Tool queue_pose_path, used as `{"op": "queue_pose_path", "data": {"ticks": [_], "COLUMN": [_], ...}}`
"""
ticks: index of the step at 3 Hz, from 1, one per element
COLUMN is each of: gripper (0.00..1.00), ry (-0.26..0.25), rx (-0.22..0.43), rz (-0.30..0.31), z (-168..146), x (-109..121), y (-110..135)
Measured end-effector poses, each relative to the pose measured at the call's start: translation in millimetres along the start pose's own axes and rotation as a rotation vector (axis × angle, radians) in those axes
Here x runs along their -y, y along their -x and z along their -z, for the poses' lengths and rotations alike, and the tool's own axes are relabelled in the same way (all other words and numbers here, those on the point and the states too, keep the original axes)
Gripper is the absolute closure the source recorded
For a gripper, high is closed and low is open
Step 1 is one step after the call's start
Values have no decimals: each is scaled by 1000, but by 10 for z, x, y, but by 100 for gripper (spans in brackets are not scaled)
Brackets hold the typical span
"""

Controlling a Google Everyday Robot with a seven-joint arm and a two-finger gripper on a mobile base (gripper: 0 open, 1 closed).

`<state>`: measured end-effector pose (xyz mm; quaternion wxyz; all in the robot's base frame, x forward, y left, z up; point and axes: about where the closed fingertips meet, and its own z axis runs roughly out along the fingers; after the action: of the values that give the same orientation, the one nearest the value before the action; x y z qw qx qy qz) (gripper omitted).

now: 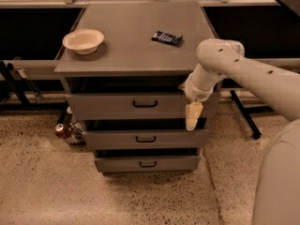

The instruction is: Open top drawer

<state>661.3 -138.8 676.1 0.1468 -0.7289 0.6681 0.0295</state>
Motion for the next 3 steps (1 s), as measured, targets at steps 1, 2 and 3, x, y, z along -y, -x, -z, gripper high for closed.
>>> {"op": "queue_pose_path", "data": {"ticks": [1, 2, 3], "gripper": [0, 19, 42], "ry": [21, 22, 33], "rx": [-1, -1, -1], "rz": [4, 5, 20], "z": [-89, -90, -41], "x": [44, 45, -119], "y": [11, 11, 27]}}
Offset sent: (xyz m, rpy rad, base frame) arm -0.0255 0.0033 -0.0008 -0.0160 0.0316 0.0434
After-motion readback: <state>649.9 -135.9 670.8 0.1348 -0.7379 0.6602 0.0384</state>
